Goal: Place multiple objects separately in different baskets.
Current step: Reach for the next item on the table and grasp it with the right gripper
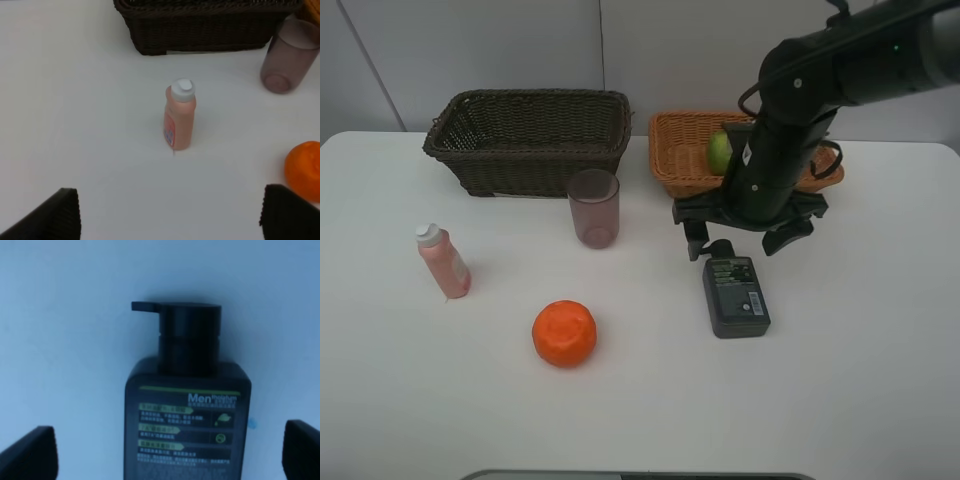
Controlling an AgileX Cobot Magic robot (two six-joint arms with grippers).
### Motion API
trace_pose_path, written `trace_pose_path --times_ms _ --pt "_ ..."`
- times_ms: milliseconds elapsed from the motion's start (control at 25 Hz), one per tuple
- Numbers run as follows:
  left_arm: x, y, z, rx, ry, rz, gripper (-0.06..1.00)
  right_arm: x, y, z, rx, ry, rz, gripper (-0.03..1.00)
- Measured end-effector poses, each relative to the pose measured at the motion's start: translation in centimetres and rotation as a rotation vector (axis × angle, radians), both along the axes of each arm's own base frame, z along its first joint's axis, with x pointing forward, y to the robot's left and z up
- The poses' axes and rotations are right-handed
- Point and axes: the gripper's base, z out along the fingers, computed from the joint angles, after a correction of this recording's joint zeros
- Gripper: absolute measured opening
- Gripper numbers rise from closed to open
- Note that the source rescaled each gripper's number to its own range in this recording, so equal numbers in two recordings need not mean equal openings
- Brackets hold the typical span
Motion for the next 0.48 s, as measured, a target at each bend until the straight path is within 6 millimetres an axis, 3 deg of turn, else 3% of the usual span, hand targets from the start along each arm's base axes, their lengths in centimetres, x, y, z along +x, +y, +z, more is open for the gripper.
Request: trace_pose_path --times_ms 480 --pt "0.0 0.0 0.0 0.000 0.000 0.000 0.92 -1.2 -0.6 -2.0 -0.001 -0.012 -0.028 1.00"
